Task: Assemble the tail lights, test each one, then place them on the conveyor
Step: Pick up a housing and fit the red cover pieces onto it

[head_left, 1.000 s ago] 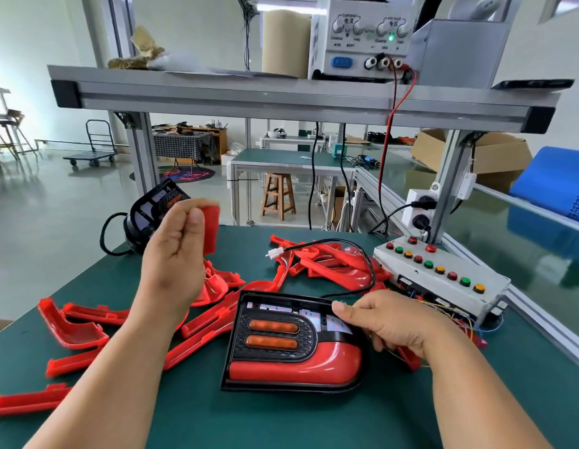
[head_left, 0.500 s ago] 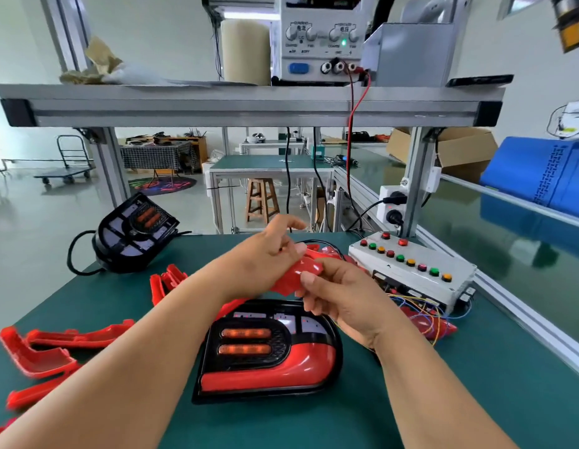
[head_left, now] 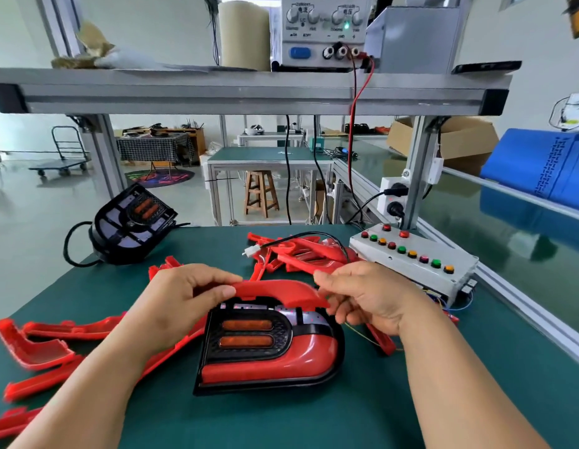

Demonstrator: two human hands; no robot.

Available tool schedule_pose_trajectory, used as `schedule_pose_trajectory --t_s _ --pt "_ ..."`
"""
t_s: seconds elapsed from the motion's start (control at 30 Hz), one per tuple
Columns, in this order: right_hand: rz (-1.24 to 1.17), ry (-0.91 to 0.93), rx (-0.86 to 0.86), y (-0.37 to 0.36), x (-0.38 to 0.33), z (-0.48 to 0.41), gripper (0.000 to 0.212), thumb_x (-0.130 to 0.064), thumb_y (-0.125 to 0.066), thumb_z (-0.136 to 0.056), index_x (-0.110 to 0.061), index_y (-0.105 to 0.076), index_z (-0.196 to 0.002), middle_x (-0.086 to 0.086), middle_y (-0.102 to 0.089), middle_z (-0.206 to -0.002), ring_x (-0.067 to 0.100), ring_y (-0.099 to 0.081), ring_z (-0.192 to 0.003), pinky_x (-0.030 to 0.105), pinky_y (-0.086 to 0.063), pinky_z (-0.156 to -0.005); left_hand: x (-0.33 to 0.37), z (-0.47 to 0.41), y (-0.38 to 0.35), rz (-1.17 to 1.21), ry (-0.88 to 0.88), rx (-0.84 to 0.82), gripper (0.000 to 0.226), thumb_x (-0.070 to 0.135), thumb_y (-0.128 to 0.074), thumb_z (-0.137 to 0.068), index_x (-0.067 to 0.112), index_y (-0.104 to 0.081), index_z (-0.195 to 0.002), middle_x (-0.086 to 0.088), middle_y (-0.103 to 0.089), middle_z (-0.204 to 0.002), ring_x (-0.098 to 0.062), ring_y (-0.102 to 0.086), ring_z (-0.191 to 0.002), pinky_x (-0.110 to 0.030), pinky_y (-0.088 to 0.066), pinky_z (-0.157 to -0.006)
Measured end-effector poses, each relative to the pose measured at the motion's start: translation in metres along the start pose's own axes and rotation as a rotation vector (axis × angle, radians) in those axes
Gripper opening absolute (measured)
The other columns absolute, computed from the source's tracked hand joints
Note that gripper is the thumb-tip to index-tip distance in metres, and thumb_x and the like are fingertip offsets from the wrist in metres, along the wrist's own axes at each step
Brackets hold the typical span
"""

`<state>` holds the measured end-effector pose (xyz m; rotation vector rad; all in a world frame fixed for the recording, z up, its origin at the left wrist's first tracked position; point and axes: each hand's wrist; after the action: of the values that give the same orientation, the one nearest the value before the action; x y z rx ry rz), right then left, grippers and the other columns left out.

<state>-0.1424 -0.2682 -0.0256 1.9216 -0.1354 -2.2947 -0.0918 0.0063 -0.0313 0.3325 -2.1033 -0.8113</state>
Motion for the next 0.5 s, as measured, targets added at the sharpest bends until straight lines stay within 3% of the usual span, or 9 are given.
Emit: schedule_pose_trajectory --t_s 0.1,0.5 --pt "0.111 -0.028 0.006 -0.002 0.006 -0.003 0.027 -0.032 -0.074 -0.084 -0.01 -0.06 -0.077 0.003 -0.063 -0.055 0.012 -0.056 -0.042 0.018 -0.038 -0.035 -0.001 -0.002 -0.003 -0.094 -0.031 -0.048 0.032 0.016 -0.073 -0.084 0.048 -0.07 -0.087 0.028 -0.069 -0.086 0.006 -0.063 -0.088 -0.005 -0.042 -0.078" --pt "0.328 -0.034 0.093 -0.003 0.012 -0.01 0.031 -0.037 -0.077 -0.082 -0.01 -0.061 -0.079 0.0 -0.063 -0.053 0.009 -0.055 -0.041 0.018 -0.037 -0.036 -0.007 -0.009 -0.012 -0.247 -0.111 -0.027 0.022 0.023 -0.074 -0.084 0.039 -0.075 -0.099 0.028 -0.067 -0.088 0.004 -0.057 -0.094 -0.005 -0.037 -0.081"
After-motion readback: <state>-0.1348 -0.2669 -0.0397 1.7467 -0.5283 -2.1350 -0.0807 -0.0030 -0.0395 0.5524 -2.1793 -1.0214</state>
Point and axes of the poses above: each hand's wrist, its own z-axis away from the middle knuckle, its own y-axis out of the back of the hand, x = y × z
